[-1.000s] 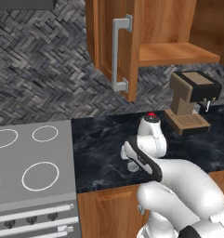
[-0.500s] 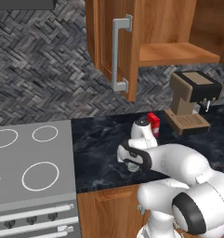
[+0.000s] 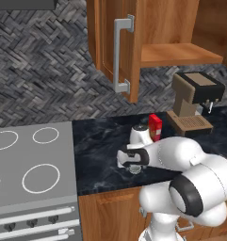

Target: Restock the canned food cabinet by taking the new fresh canned food from the counter and placing it in the cabinet. Then, take the old canned food from the cabinet and place it on the counter.

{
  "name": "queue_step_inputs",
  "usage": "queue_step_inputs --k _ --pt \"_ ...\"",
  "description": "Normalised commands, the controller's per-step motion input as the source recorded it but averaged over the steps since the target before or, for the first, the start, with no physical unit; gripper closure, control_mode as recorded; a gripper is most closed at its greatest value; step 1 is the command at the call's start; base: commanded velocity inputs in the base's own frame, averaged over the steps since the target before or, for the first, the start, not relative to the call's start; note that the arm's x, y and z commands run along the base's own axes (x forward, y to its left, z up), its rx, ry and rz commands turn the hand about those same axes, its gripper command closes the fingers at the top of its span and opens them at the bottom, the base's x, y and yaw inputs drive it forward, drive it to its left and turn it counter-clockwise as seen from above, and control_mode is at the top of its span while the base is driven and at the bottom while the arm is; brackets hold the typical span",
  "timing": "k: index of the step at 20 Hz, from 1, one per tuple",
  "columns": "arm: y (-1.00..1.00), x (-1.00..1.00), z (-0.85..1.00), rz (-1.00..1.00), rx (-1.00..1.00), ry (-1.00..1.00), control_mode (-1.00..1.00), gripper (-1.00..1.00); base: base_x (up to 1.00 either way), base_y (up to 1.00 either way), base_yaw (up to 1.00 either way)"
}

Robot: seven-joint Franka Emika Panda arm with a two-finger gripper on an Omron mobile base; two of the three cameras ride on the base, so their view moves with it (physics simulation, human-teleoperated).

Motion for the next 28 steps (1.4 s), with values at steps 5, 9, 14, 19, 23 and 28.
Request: queue_step_inputs --k 5,9,14,19,23,28 --pt "0.00 0.00 -0.27 0.00 0.00 0.00 -1.00 1.00 0.00 0.00 0.00" --pt "0.00 0.00 0.00 0.00 0.00 0.00 -1.00 1.00 0.00 0.00 0.00" --pt "-0.07 -0.04 0.23 0.00 0.00 -0.06 -1.00 1.00 0.00 0.00 0.00" --pt "-0.49 -0.31 0.98 0.02 0.00 -0.45 -1.00 1.00 0.00 0.00 0.00" --pt "-0.75 -0.37 1.00 0.02 0.00 -0.61 -1.00 1.00 0.00 0.00 0.00" --pt "-0.78 -0.34 1.00 0.07 0.00 -0.62 -1.00 1.00 0.00 0.00 0.00"
